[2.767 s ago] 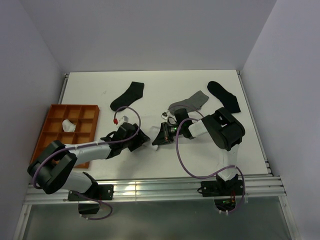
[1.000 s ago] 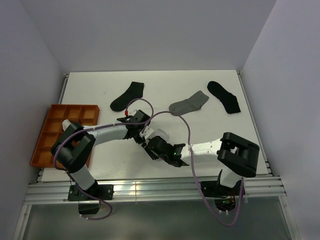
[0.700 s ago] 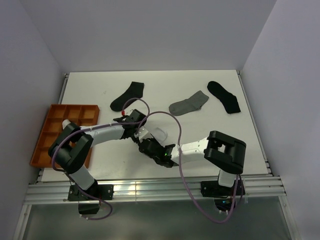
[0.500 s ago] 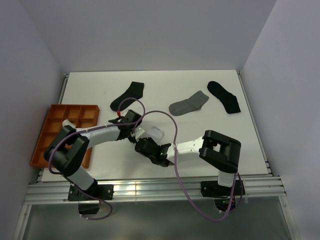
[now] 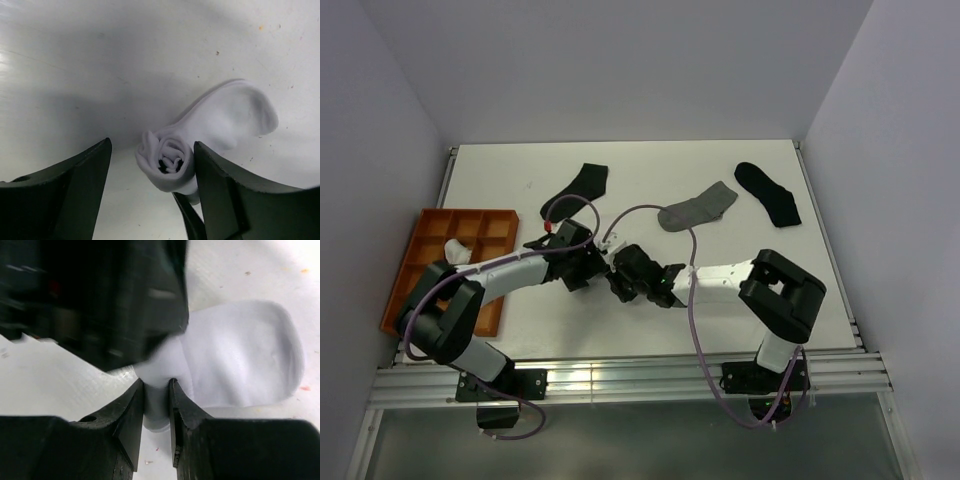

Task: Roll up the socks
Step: Roll the sock at the center of the board.

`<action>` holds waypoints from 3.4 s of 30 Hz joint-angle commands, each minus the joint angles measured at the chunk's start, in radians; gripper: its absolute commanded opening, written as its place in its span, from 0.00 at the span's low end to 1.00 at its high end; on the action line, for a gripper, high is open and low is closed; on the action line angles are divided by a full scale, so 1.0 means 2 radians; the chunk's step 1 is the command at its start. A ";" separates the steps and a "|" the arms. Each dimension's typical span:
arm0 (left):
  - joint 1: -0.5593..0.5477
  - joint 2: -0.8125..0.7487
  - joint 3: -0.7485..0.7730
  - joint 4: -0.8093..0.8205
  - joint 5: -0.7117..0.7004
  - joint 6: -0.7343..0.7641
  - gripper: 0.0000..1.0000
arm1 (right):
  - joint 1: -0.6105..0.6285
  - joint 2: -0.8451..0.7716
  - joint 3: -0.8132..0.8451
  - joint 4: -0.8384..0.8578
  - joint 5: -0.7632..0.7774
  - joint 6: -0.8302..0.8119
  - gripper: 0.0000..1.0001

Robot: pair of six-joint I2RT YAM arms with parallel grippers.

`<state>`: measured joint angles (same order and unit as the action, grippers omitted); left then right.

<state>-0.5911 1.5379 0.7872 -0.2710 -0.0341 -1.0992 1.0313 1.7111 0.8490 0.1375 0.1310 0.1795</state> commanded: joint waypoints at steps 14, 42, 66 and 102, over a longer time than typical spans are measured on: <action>0.055 -0.204 -0.122 0.042 -0.047 -0.002 0.74 | -0.132 0.056 0.033 -0.070 -0.368 0.100 0.00; -0.054 -0.106 -0.183 0.238 -0.028 -0.063 0.65 | -0.214 0.145 -0.102 0.163 -0.444 0.296 0.00; -0.063 -0.023 -0.109 0.109 -0.050 -0.034 0.33 | -0.164 -0.065 -0.098 0.036 -0.243 0.157 0.42; -0.068 0.001 0.004 -0.042 -0.041 0.001 0.34 | 0.095 0.062 0.015 -0.033 0.247 -0.001 0.28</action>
<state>-0.7048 1.5291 0.7971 -0.2832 -0.1024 -1.1332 1.2247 1.7584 0.8398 0.1688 0.5694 0.1680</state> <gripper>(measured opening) 0.344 0.340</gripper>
